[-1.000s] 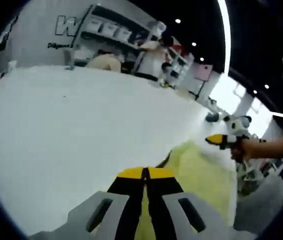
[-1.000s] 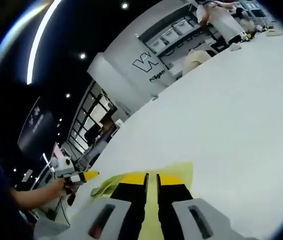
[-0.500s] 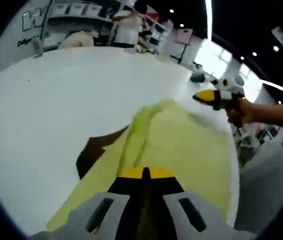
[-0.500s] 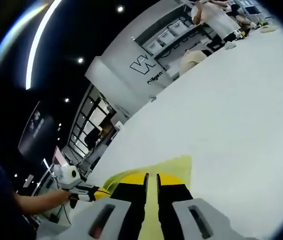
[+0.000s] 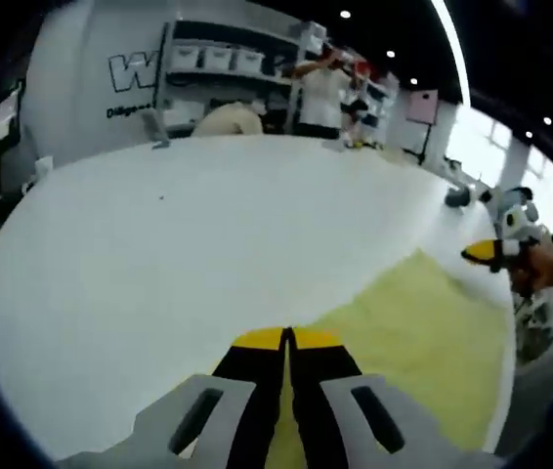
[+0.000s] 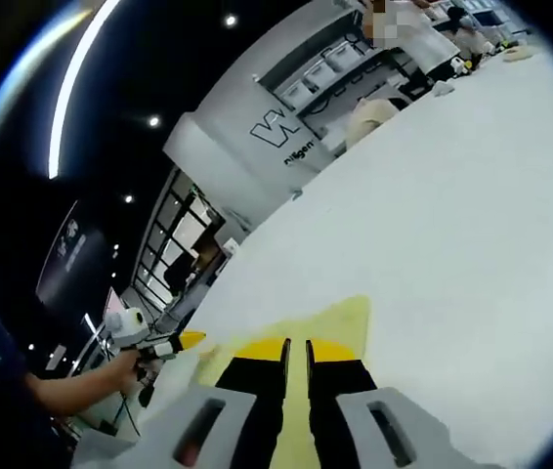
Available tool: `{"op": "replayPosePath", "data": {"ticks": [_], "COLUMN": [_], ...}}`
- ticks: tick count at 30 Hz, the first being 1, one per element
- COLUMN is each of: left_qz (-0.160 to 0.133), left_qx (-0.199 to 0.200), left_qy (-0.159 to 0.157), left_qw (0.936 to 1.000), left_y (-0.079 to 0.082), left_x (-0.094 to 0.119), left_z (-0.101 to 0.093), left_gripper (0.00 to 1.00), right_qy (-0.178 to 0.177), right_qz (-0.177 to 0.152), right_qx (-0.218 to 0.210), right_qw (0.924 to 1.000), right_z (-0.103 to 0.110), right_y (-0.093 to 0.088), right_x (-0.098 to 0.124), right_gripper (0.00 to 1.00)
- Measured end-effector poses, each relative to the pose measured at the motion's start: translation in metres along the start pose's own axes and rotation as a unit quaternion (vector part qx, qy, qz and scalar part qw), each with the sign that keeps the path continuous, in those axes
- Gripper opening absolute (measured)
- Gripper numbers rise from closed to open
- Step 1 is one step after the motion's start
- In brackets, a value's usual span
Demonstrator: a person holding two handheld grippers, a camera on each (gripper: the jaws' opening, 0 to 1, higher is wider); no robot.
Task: Fold the garment on the visible template until the final outline fits inside the template.
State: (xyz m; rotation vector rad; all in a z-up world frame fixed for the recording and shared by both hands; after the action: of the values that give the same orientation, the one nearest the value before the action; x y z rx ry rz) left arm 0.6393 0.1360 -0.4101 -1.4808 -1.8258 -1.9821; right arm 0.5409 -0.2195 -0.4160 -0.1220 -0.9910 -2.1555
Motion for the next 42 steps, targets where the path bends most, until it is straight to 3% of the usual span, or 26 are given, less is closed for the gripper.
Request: {"op": "replayPosePath", "data": {"ticks": [1, 4, 5, 6, 8, 9, 12, 14, 18, 23, 25, 28, 31, 33, 34, 37, 39, 40, 42], "left_qz": [-0.002, -0.018, -0.016, -0.003, 0.004, 0.014, 0.022, 0.023, 0.027, 0.046, 0.050, 0.067, 0.062, 0.057, 0.056, 0.063, 0.056, 0.061, 0.054], "left_qx": [-0.002, -0.024, -0.029, -0.069, -0.081, -0.086, -0.106, -0.105, -0.106, -0.110, -0.132, -0.141, -0.165, -0.191, -0.198, -0.211, -0.233, -0.244, -0.227], "left_qy": [-0.003, -0.054, -0.094, -0.150, -0.171, -0.198, -0.226, -0.226, -0.240, -0.216, -0.200, -0.190, -0.187, -0.184, -0.184, -0.187, -0.197, -0.182, -0.157], "left_qw": [1.0000, 0.9981, 0.9950, 0.9862, 0.9819, 0.9764, 0.9680, 0.9681, 0.9646, 0.9691, 0.9696, 0.9692, 0.9664, 0.9626, 0.9611, 0.9573, 0.9506, 0.9508, 0.9596], "left_y": [0.001, 0.001, -0.003, -0.012, -0.017, -0.023, -0.030, -0.032, -0.038, -0.047, -0.052, -0.060, -0.060, -0.059, -0.060, -0.062, -0.063, -0.064, -0.062], "left_x": [0.001, 0.007, 0.008, 0.009, 0.008, 0.006, 0.006, 0.005, -0.001, -0.010, -0.015, -0.017, -0.016, -0.018, -0.017, -0.015, -0.013, -0.012, -0.009], "left_z": [-0.001, -0.019, -0.030, -0.059, -0.072, -0.084, -0.110, -0.123, -0.126, -0.126, -0.123, -0.126, -0.127, -0.123, -0.123, -0.120, -0.120, -0.116, -0.105], "left_gripper": [0.02, 0.02, 0.02, 0.02, 0.02, 0.02, 0.02, 0.02, 0.02, 0.02, 0.02, 0.03, 0.04, 0.06, 0.08, 0.18, 0.26, 0.35, 0.54], "right_qy": [0.001, 0.022, 0.038, 0.068, 0.086, 0.094, 0.123, 0.133, 0.138, 0.124, 0.105, 0.090, 0.101, 0.099, 0.103, 0.103, 0.112, 0.118, 0.112], "right_qz": [0.001, 0.018, 0.033, 0.074, 0.097, 0.104, 0.125, 0.134, 0.170, 0.206, 0.228, 0.272, 0.263, 0.266, 0.261, 0.257, 0.256, 0.252, 0.246], "right_qx": [0.000, 0.018, 0.036, 0.069, 0.103, 0.121, 0.148, 0.162, 0.216, 0.261, 0.279, 0.322, 0.348, 0.376, 0.429, 0.457, 0.465, 0.476, 0.483], "right_qw": [1.0000, 0.9994, 0.9980, 0.9925, 0.9861, 0.9826, 0.9734, 0.9686, 0.9516, 0.9350, 0.9269, 0.9024, 0.8941, 0.8821, 0.8589, 0.8450, 0.8403, 0.8344, 0.8326], "right_z": [0.000, 0.013, 0.018, 0.033, 0.045, 0.054, 0.071, 0.080, 0.091, 0.091, 0.089, 0.081, 0.083, 0.083, 0.080, 0.079, 0.078, 0.077, 0.080], "right_y": [0.000, -0.006, -0.010, -0.024, -0.033, -0.038, -0.048, -0.054, -0.069, -0.082, -0.089, -0.101, -0.100, -0.099, -0.096, -0.096, -0.100, -0.101, -0.100], "right_x": [0.000, -0.004, -0.006, -0.014, -0.021, -0.024, -0.034, -0.042, -0.061, -0.079, -0.083, -0.084, -0.083, -0.081, -0.081, -0.077, -0.071, -0.069, -0.065], "right_gripper": [0.03, 0.03, 0.03, 0.03, 0.02, 0.01, 0.00, 0.00, 0.00, 0.00, 0.00, 0.00, 0.00, 0.00, 0.00, 0.10, 0.17, 0.19, 0.32]}}
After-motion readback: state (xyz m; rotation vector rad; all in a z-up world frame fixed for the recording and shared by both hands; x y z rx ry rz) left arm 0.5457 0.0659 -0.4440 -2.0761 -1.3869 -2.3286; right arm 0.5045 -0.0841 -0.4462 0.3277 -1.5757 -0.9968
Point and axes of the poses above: the point that each gripper's makers call its tool centre point, and the gripper's own axes: x roughly backward along the fingers, z roughly to its left, y roughly out of its top, the point moved 7 cm from there along x, roughly backward along the fingers, and after that the axes turned 9 degrees about z, right-handed, at the moved point
